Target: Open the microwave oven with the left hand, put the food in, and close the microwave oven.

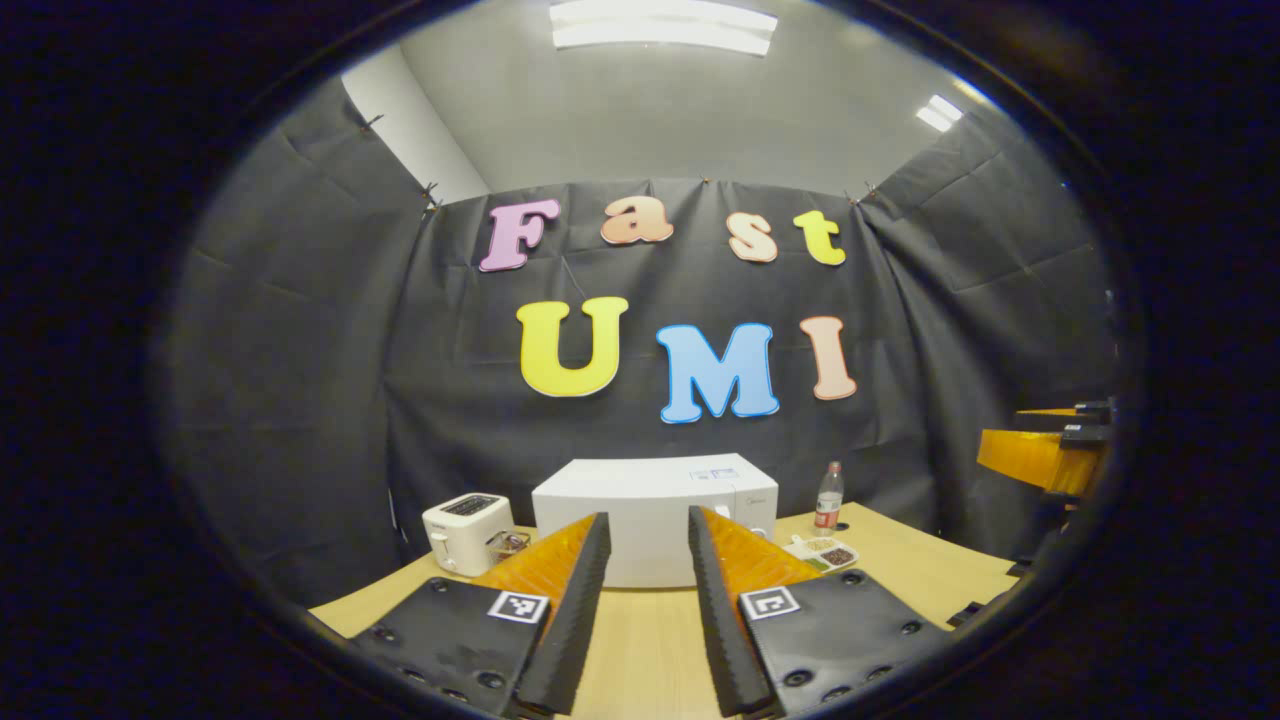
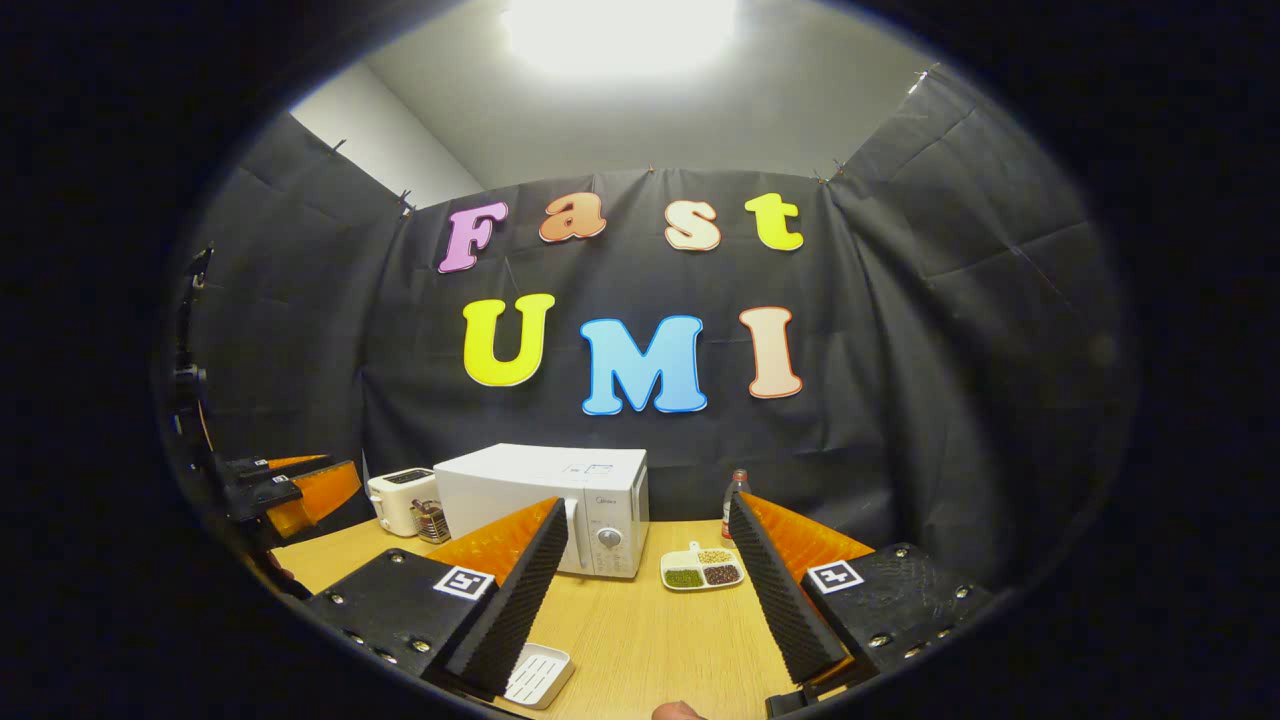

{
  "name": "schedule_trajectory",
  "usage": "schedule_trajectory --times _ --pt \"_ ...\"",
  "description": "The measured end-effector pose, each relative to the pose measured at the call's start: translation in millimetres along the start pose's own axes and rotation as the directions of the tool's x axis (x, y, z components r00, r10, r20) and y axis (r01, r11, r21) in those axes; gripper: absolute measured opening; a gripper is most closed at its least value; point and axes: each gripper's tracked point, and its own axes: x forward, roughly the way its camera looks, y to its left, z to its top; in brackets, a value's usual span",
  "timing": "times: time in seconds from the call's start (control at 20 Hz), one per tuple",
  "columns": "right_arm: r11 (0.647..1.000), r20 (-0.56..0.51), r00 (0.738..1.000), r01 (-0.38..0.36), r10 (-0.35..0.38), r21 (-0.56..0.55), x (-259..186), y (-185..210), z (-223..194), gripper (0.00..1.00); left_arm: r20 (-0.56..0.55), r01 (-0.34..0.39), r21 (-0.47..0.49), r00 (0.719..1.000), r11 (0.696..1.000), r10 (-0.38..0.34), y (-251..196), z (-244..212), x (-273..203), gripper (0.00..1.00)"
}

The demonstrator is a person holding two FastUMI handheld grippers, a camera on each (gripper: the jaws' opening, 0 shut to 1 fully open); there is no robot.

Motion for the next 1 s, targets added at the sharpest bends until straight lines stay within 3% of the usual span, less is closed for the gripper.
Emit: schedule_trajectory --times 0.1,0.15,0.2,0.6,0.9,1.0 --pt "1.000 0.009 1.000 0.004 -0.004 -0.005 -2 8 -1 0.98 0.017 -0.015 0.007 1.000 1.000 0.015 14 8 -18 0.84" --pt "1.000 0.008 1.000 0.007 -0.007 0.000 -3 14 -4 0.98 0.029 -0.027 0.017 0.999 1.000 0.026 23 13 -25 0.82" --pt "1.000 0.007 1.000 0.003 -0.003 0.010 -3 20 -4 0.98 0.037 -0.037 0.021 0.999 0.999 0.036 31 16 -32 0.99" --pt "0.999 0.039 0.999 -0.033 0.032 0.020 -3 58 5 0.98 0.042 -0.127 0.016 0.991 0.992 0.127 80 19 -56 0.97" --pt "0.998 0.061 0.997 -0.056 0.055 0.015 1 73 13 0.98 0.059 -0.147 0.005 0.987 0.989 0.146 92 24 -61 1.00" --pt "0.998 0.066 0.996 -0.058 0.057 0.023 3 75 14 0.98 0.072 -0.144 0.013 0.987 0.989 0.143 93 27 -63 0.97"
